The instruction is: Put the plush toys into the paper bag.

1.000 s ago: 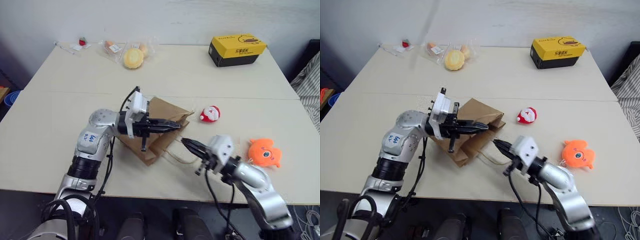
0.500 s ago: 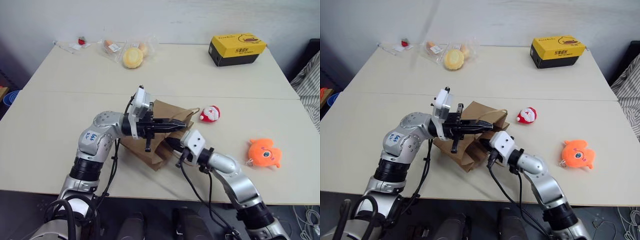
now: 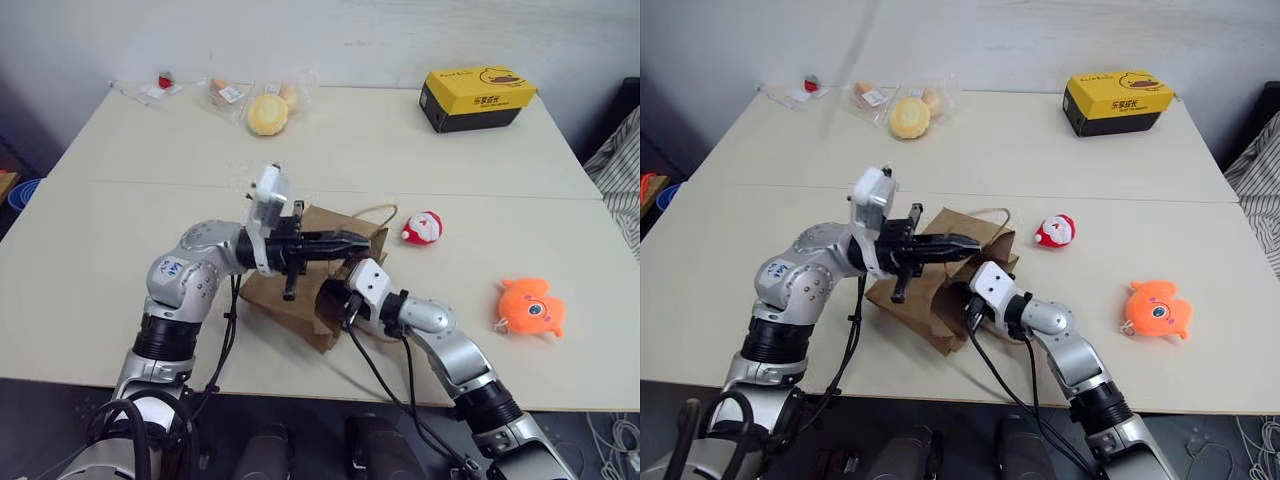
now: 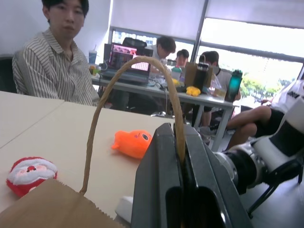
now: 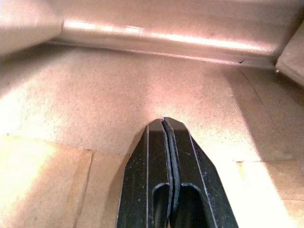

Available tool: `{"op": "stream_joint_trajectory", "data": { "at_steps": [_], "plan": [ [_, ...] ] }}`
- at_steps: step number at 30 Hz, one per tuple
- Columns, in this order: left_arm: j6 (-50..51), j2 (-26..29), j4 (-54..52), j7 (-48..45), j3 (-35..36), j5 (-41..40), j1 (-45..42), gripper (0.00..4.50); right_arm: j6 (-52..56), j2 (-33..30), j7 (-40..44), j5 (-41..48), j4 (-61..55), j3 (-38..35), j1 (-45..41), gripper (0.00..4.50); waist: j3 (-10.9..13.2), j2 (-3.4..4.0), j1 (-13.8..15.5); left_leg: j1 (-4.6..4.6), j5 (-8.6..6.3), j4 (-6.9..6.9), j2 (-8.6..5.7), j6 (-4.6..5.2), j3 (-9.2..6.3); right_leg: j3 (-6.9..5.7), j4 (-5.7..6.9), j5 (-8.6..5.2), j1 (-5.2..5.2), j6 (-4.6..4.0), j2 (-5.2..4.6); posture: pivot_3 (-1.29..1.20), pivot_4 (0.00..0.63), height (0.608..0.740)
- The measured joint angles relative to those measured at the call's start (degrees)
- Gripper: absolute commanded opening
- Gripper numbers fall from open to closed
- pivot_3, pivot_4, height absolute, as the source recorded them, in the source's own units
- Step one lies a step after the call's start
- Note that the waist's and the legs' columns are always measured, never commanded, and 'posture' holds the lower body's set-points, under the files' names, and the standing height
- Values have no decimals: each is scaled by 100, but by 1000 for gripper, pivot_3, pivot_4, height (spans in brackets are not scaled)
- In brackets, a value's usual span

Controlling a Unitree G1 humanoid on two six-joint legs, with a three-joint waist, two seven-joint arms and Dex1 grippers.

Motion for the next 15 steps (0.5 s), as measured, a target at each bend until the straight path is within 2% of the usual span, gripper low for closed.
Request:
{"op": "stream_joint_trajectory", "data": {
  "at_steps": [4, 12, 14, 15],
  "plan": [
    [111, 3, -7, 332, 337, -232, -150, 0, 22, -6, 50, -12, 5, -10, 6, 18, -1, 0, 1, 0, 0, 0, 0, -1, 0, -1, 0, 0, 0, 0, 0, 0, 150, 740],
    [77, 42, -5, 502, 421, -228, -71, 0, 152, -1, 45, -14, -134, -22, 92, 18, -1, 0, 2, 0, 1, 0, 0, -4, 0, -1, -2, 0, 0, 0, 0, 0, 150, 740],
    [-28, 72, -6, 462, 331, -153, 49, 0, 212, 59, 240, 301, -248, -110, 254, 18, -1, -1, 2, 0, 0, -2, 0, -5, -1, -1, -5, 0, 0, 0, 0, 0, 150, 740],
    [-55, 75, -5, 450, 281, -113, 115, 0, 238, 105, 337, 489, -312, -164, 365, 180, -1, -1, 3, 0, 0, -4, 0, -5, -1, -1, -4, 0, 0, 0, 0, 0, 150, 740]
  ]
}}
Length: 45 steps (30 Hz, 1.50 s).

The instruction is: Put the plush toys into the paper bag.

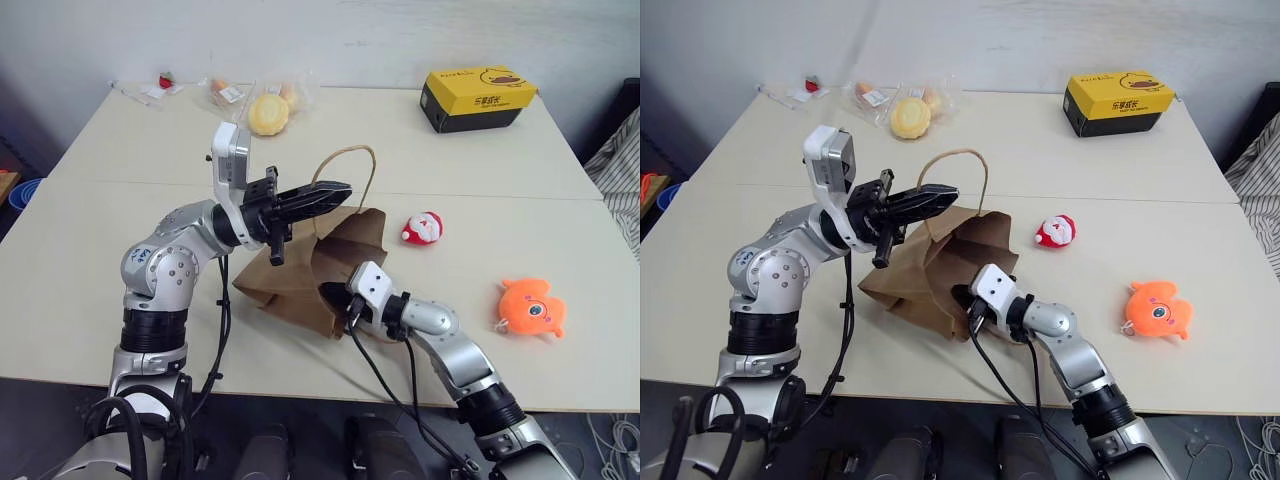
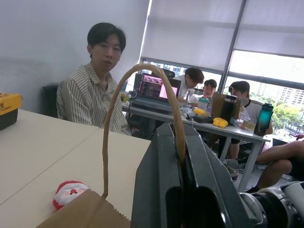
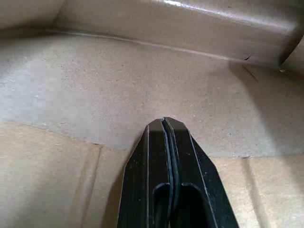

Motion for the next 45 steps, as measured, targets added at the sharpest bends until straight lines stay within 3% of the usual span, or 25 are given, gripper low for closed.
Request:
{"op": "stream_joint_trajectory", "data": {
  "at_steps": [4, 12, 14, 19, 22, 27, 34, 41, 45],
  "plan": [
    [-172, -29, 12, -80, -194, 156, 69, 0, 101, 63, 195, 672, -509, -359, 308, 1273, 0, 1, 10, -51, 0, 26, 0, -1, -2, -1, 12, 1, -43, 1, -2, 0, 150, 740],
    [-385, -65, 239, -287, -408, 346, 66, 0, 334, -669, 310, 1726, -2000, -1659, 1232, 4001, 1, 2, 29, -55, -1, 26, 0, 0, -4, -3, 7, 1, -42, 1, -1, 0, 150, 740],
    [-438, -83, 255, -382, -514, 391, 67, 0, 347, -880, 302, 2027, -2470, -2159, 1718, 4451, 1, 2, 50, -56, -2, 23, 0, 2, -4, -4, 7, 1, -41, 1, -1, 0, 150, 740],
    [-606, -174, 460, -543, -635, 531, 70, 0, 85, -1053, 161, 2314, -3208, -3861, 3530, 4451, -2, 8, 124, -50, -3, 17, -2, 5, -1, -1, 5, 1, -34, 1, 1, 0, 150, 740],
    [-698, -203, 574, -629, -679, 590, 88, 0, -372, -700, 14, 2355, -3226, -5200, 4637, 4451, -3, 8, 164, -42, -3, 13, -2, 7, 10, 8, -7, 1, -33, 2, 1, 0, 150, 740],
    [-753, -224, 707, -703, -723, 649, 109, 0, -1489, -155, 350, 2299, -2380, -6498, 6045, 4451, -2, 8, 141, -24, -16, -5, -1, 34, 18, 18, -11, 1, -29, 1, 4, 0, 150, 740],
    [-857, -298, 818, -732, -741, 765, 112, 0, -2549, -58, 625, 1872, -1147, -6654, 6352, 4451, 2, 25, -13, 52, -21, -40, 4, 40, 31, 29, -34, -4, 64, -7, 4, 0, 150, 740],
    [-885, -317, 833, -732, -741, 800, 112, 0, -3665, -1633, 439, 27, -768, -6343, 5582, 4451, 1, 28, 3, 59, -1, -29, 4, 5, 29, 27, -33, -3, 55, -5, 13, 0, 150, 740],
    [-856, -267, 824, -730, -721, 798, 111, 0, -3698, -2432, 438, -509, -438, -5662, 4858, 4451, 2, 26, 31, 56, 0, -24, 5, 1, 26, 23, -34, -3, 57, -6, 15, 0, 150, 740]
  ]
}}
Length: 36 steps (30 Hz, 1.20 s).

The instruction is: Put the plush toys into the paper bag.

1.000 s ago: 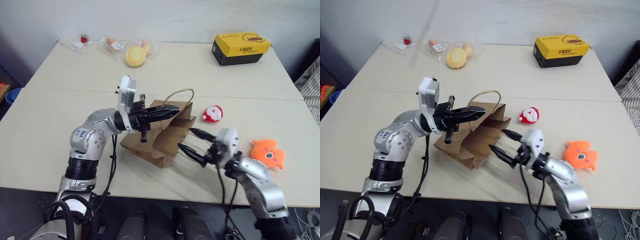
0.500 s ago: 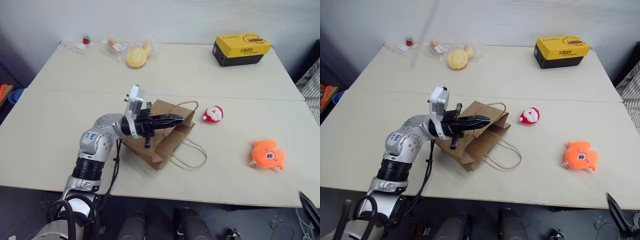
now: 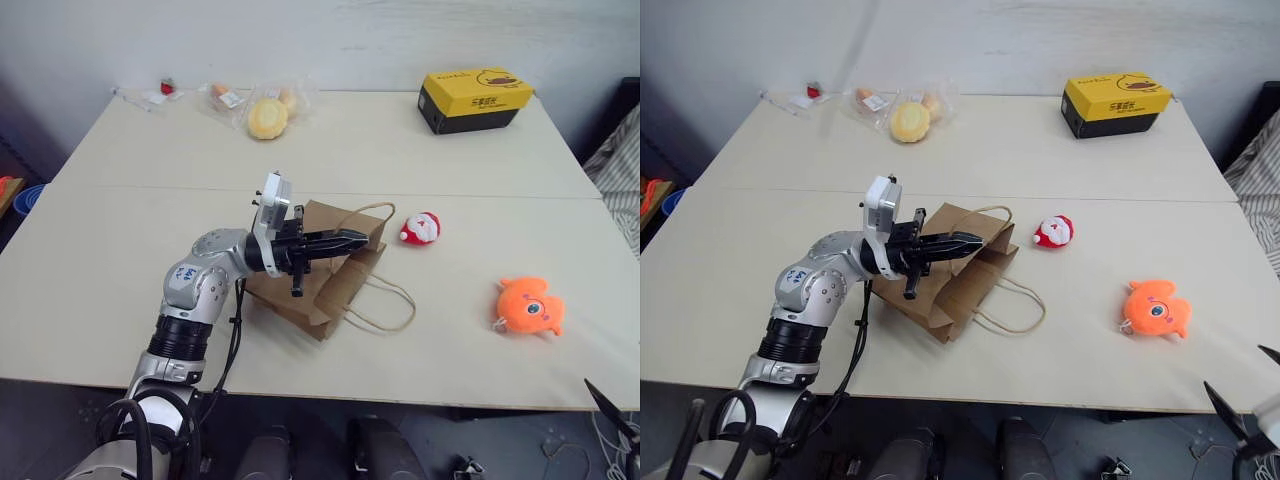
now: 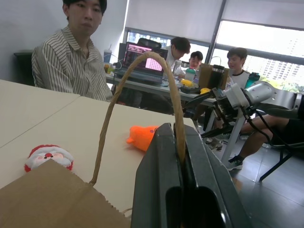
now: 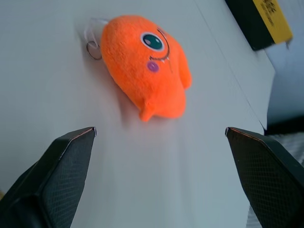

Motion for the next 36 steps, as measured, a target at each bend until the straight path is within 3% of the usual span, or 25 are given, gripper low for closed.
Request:
{"op": "stream_joint_trajectory", "data": {
  "at_steps": [5, 7, 17, 20, 24, 28, 36],
  "plan": [
    [97, 26, -30, 11, -1, -7, -52, 0, 360, -572, -25, -358, 388, 891, -1063, 4451, 1, -1, 18, -8, 0, 11, 0, 1, -5, -7, -1, 1, -1, 2, -3, 0, 150, 740],
    [145, 79, -114, 9, 2, -9, -54, 0, 413, -716, -27, -458, 607, 1251, -1487, 4074, 1, -1, 12, -8, 0, 10, 0, 1, -7, -9, -1, 1, -1, 2, -2, 0, 150, 740],
    [284, 277, -249, 5, 50, -41, -55, 0, 913, -1125, 234, -328, 1011, 1992, -2234, 821, 1, -2, 4, -9, 0, 15, 0, 1, -9, -11, -2, 2, 0, 4, -3, 0, 150, 740],
    [353, 327, -319, -58, 95, -110, -55, 0, 875, -1133, 566, 104, 753, 2130, -2350, 93, 2, -2, -19, -8, 0, 14, 2, 1, -8, -11, 0, 2, -1, 4, -1, 0, 150, 740],
    [404, 360, -396, -128, 103, -144, -59, 0, 964, -1083, 912, 737, -61, 2559, -2794, 53, 3, -3, -38, -6, 1, 15, 8, -3, -8, -11, 2, 2, -1, 4, 4, 0, 150, 740],
    [446, 336, -410, -135, 92, -154, -128, 0, 1627, -849, 1096, 1167, -1278, 3566, -3662, 53, 3, -3, -12, -12, 1, 20, 10, -8, -22, -21, -1, 2, -3, 4, 3, 0, 150, 740],
    [667, 283, -417, -131, 105, -304, -168, 0, 2399, -203, 1099, 694, -1275, 4862, -4975, 53, 5, -7, 70, -33, -4, 29, 4, -3, -31, -31, -17, 4, -14, 6, -8, 0, 150, 740]
  ]
}}
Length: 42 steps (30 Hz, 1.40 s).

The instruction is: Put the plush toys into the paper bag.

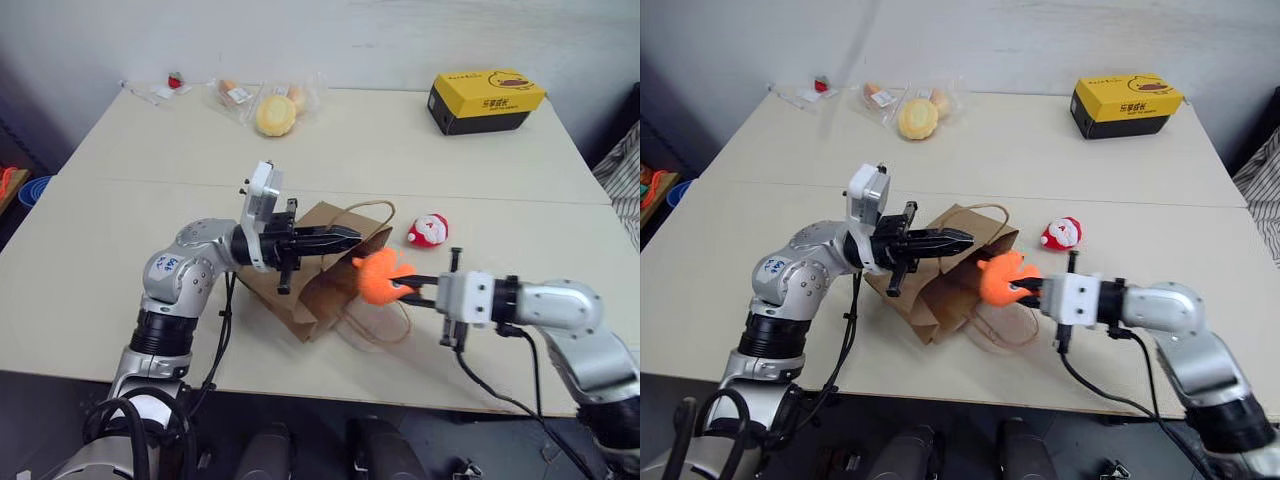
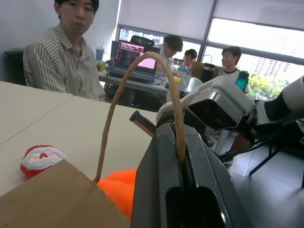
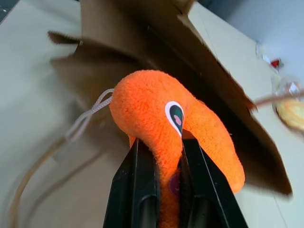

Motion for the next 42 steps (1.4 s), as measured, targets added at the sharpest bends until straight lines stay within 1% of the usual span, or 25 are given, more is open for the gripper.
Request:
{"op": "stream_joint_trajectory", "data": {
  "at_steps": [4, 7, 12, 15, 19, 21, 22, 23, 25, 26, 27, 28, 31, 32, 34, 37, 39, 42],
  "plan": [
    [45, -102, 0, 10, -11, -40, -183, 0, 105, 204, 121, -463, 498, 585, -508, 53, 2, -3, -6, -3, 0, 1, 0, 0, 1, 0, 0, 0, -2, 0, 0, 0, 150, 740],
    [47, -175, 4, -2, -18, -47, -244, 0, 232, 589, 127, -725, 780, 946, -1015, 53, 2, -3, -73, -4, 1, 0, 0, -1, 2, 1, 6, 0, -8, 0, 0, 0, 150, 740],
    [96, -248, 4, -23, -78, -52, -240, 0, 372, 1215, 15, -1151, 1375, 1338, -1615, 53, 2, -4, -110, -4, 3, -1, 2, -5, 2, 2, 13, 0, -15, 0, 4, 0, 150, 740],
    [105, -252, 4, -30, -81, -52, -237, 0, 560, 1492, -67, -1344, 1626, 1519, -1809, 53, 2, -4, -104, -9, 3, 1, 1, -5, 2, 2, 12, 0, -17, 0, 1, 0, 150, 740],
    [101, -275, 4, -30, -80, -51, -231, 0, 737, 1776, -268, -1532, 1899, 1560, -1964, 53, 2, -4, -96, -11, 3, 1, 1, -5, 1, 1, 12, 0, -19, 0, 0, 0, 150, 740],
    [97, -282, 4, -27, -77, -50, -229, 0, 936, 1852, -328, -1539, 1944, 1559, -1939, 799, 2, -4, -92, -15, 3, 1, 1, -5, 1, 1, 13, 0, -21, 0, 0, 0, 150, 740],
    [96, -289, 4, -23, -78, -48, -229, 0, 1083, 1857, -331, -1522, 1933, 1554, -1899, 1029, 2, -4, -91, -18, 3, 2, 1, -5, 1, 1, 15, 0, -23, 0, -1, 0, 150, 740],
    [93, -289, 4, -20, -78, -47, -228, 0, 1127, 1849, -332, -1507, 1929, 1546, -1843, 1445, 2, -4, -90, -20, 3, 2, 1, -5, 1, 1, 16, 0, -26, 0, -1, 0, 150, 740],
    [87, -286, 4, -14, -76, -47, -224, 0, 1083, 1793, -326, -1473, 1851, 1518, -1702, 2090, 2, -4, -91, -31, 3, 2, 0, -5, 1, 1, 19, 0, -38, 0, -1, 0, 150, 740],
    [83, -280, 3, -14, -74, -47, -218, 0, 1023, 1723, -310, -1443, 1775, 1506, -1656, 2461, 2, -4, -93, -51, 3, 10, 0, -5, 2, 2, 33, 0, -60, 0, -1, 0, 150, 740],
    [79, -277, 4, -12, -73, -47, -213, 0, 972, 1653, -287, -1385, 1654, 1421, -1609, 2840, 2, -4, -93, -88, 3, 33, 0, -5, 1, 2, 57, 0, -92, 0, -1, 0, 150, 740],
    [77, -267, 5, -12, -72, -45, -178, 0, 950, 1585, -258, -1297, 1516, 1321, -1543, 3132, 2, -4, -92, -97, 2, 42, 0, -5, 1, 1, 65, 0, -102, 0, -1, 0, 150, 740],
    [47, -220, 10, -15, -68, -33, -140, 0, 793, 1306, -94, -938, 1106, 952, -1258, 4224, 2, -4, -89, -97, 1, 49, 0, -4, 0, 0, 64, 0, -98, 0, -1, 0, 150, 740],
    [21, -210, 12, -18, -64, -30, -135, 0, 719, 1227, -22, -770, 1000, 804, -1111, 4481, 2, -4, -86, -96, 1, 50, 0, -4, 0, 0, 63, 0, -96, 0, -1, 0, 150, 740],
    [-13, -188, 17, -23, -61, -16, -105, 0, 701, 1029, 221, -305, 747, 535, -730, 4481, 3, -4, -69, -96, 0, 52, -1, -2, 0, 0, 62, 0, -94, 0, -1, 0, 150, 740],
    [-68, -166, 28, -27, -66, 15, -72, 0, 789, 856, 258, 226, 432, -22, -154, 4481, 3, -5, -70, -96, -2, 56, -1, 2, 1, 1, 61, 0, -92, 0, -1, 0, 150, 740],
    [-105, -160, 12, -47, -77, 29, -48, 0, 697, 737, 240, 665, 208, -706, 422, 4481, 3, -5, -45, -95, -3, 54, -1, 3, -3, -3, 61, 0, -88, 0, -1, 0, 150, 740],
    [-60, -44, -5, -85, -31, -30, 2, 0, 561, 671, 99, 1086, 44, -1644, 1267, 4481, 3, -5, -49, -92, -4, 55, -1, 4, 0, 1, 65, 0, -84, 0, 0, 0, 150, 740]
  ]
}}
